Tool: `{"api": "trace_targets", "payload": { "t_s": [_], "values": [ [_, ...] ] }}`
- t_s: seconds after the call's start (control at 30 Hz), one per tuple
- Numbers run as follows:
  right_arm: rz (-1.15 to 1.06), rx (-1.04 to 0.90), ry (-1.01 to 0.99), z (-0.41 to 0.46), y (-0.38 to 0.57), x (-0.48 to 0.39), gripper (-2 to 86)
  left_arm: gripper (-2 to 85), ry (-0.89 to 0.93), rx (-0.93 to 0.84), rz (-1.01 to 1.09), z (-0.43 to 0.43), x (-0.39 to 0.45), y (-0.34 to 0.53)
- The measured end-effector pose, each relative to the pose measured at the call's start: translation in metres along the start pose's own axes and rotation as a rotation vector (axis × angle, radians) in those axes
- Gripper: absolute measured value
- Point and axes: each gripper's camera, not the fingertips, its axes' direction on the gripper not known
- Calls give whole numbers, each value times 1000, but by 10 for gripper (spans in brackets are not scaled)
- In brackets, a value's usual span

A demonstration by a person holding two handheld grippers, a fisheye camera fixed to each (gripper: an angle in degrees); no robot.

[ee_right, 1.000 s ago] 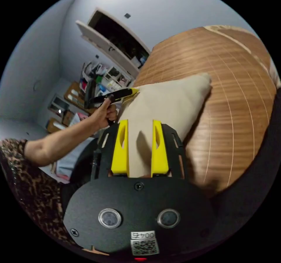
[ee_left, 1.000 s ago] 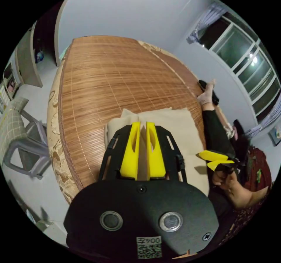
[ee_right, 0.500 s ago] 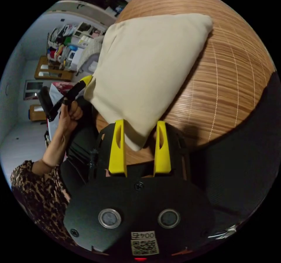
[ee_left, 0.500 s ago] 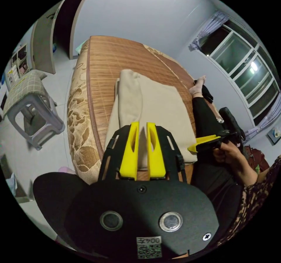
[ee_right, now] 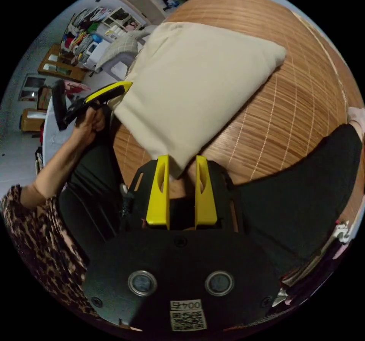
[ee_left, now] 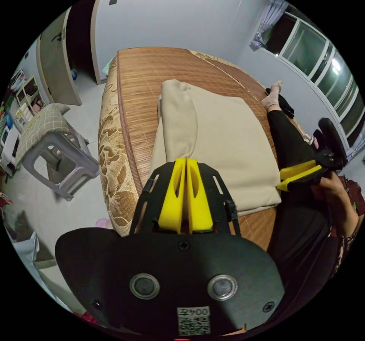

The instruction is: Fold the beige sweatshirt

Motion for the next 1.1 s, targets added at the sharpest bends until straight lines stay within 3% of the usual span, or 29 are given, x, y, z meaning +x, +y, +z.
{"api": "trace_targets", "payload": {
  "t_s": [0.2,0.37,0.5,0.57,0.67,0.73,0.83,0.97,1.1],
  "values": [
    [-13,-171,188,47,25,-41,97,5,-38,0,10,4,11,-1],
    [-35,-168,163,59,27,-58,56,4,-11,4,15,7,13,-1],
    [-46,-282,337,86,47,-60,5,4,-1,2,-1,13,14,-3],
    [-40,-215,292,70,64,-56,-2,4,-7,1,5,15,18,-5],
    [-71,151,-218,2,109,-30,-6,2,-19,-4,45,10,34,-10],
    [-165,539,-589,-43,155,-7,-7,2,-23,-44,89,5,60,-19],
    [-342,802,-672,-67,198,-16,-7,1,75,-174,105,17,97,-32],
    [-486,809,-684,-62,222,-52,-7,1,231,-337,73,50,126,-41],
    [-645,761,-646,-43,245,-102,-7,1,134,-390,112,73,152,-48]
  ]
}}
